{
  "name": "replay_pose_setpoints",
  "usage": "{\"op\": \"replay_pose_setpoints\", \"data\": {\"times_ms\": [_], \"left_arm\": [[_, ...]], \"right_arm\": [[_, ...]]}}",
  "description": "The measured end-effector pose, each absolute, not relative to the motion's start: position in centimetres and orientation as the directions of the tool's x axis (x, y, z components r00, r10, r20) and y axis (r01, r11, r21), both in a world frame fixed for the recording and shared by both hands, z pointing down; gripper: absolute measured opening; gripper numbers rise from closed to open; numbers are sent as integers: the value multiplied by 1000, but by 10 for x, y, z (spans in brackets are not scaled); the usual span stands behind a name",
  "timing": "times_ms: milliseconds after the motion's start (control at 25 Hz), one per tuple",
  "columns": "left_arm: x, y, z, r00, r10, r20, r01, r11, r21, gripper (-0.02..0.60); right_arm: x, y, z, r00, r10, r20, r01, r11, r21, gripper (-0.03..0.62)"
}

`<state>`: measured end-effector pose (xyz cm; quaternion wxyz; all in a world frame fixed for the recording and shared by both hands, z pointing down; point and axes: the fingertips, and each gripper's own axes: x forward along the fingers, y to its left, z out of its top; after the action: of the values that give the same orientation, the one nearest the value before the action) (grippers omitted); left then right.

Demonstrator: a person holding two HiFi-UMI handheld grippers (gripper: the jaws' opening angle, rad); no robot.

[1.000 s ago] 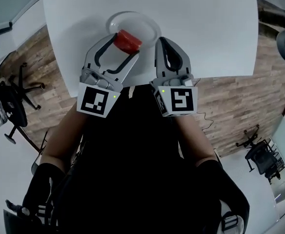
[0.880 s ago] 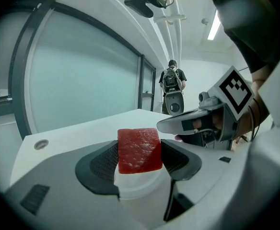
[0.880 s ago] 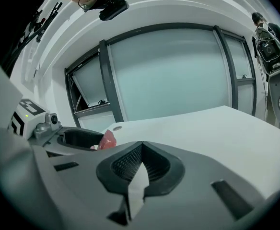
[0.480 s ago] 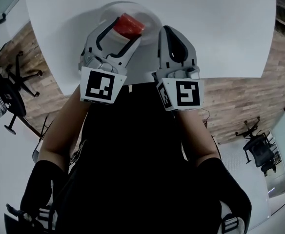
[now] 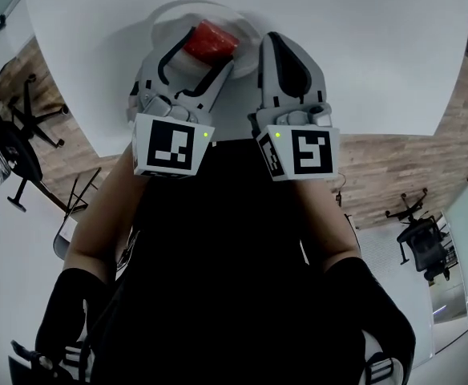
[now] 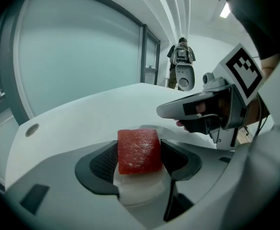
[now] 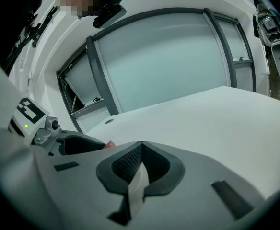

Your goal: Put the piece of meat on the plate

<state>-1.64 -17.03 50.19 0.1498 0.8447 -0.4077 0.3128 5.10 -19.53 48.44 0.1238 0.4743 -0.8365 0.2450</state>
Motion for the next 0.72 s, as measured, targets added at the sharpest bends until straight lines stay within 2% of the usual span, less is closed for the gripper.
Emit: {"op": "replay_pose_setpoints", "data": {"times_ms": [440, 720], "left_arm": [[-14, -171, 506, 447, -577, 683, -799, -601, 16, 279], [-22, -173, 490, 464, -614, 638, -801, -599, 6, 279]], "right_arm": [[53, -198, 486, -530, -719, 450, -848, 438, -298, 3], [47, -192, 478, -520, -733, 439, -854, 433, -288, 3]]}}
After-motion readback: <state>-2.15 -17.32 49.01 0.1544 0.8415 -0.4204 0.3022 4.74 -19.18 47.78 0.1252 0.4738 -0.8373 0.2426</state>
